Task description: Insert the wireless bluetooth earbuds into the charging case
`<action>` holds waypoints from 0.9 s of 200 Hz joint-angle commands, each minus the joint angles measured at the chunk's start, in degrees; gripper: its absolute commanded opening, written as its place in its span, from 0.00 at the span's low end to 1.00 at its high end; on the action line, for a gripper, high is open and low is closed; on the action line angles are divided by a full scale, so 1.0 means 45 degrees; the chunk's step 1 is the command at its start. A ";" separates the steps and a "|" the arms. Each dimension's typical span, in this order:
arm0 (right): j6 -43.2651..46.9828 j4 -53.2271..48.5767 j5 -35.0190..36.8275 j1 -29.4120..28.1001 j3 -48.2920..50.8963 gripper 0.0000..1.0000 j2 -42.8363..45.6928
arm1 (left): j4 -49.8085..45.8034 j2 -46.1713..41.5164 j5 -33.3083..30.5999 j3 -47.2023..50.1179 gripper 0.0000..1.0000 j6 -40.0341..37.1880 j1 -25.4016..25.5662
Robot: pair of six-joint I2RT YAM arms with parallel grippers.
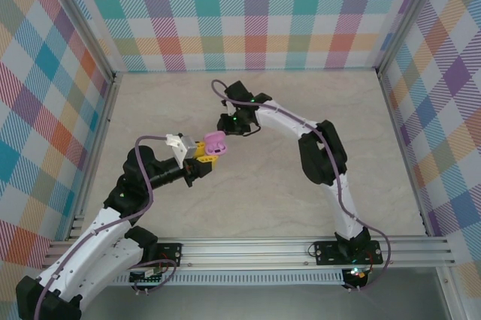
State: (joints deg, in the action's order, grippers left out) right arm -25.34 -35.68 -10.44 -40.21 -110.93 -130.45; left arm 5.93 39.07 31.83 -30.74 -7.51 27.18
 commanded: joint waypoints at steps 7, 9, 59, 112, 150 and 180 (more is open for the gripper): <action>-0.0092 0.0380 0.0756 -0.0458 -0.1215 0.32 -0.0817 | -0.0160 -0.0284 -0.0116 0.0074 0.18 -0.0126 -0.0063; -0.0076 0.0397 0.0810 -0.0474 -0.1253 0.32 -0.0869 | -0.0160 -0.0284 -0.0120 0.0083 0.18 -0.0113 -0.0068; -0.0193 0.1016 0.1850 -0.0831 -0.1830 0.32 -0.1720 | -0.0371 -0.0532 -0.0213 0.0132 0.18 -0.0109 -0.0073; -0.0091 0.0495 0.1869 -0.0904 -0.2821 0.33 -0.2618 | -0.0265 -0.0618 -0.0302 0.0281 0.18 -0.0131 -0.0063; -0.0071 0.0332 0.2084 -0.0899 -0.2996 0.33 -0.2885 | -0.0273 -0.0690 -0.0277 0.0313 0.18 -0.0109 -0.0068; 0.0029 0.0244 0.2163 -0.0909 -0.2999 0.33 -0.2979 | -0.0293 -0.0791 -0.0331 0.0385 0.17 -0.0109 -0.0063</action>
State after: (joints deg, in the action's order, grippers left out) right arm -25.30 -33.52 -1.54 -44.12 -122.39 -142.89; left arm 4.19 36.73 30.70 -29.52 -7.51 27.18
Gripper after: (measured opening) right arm 0.326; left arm 0.321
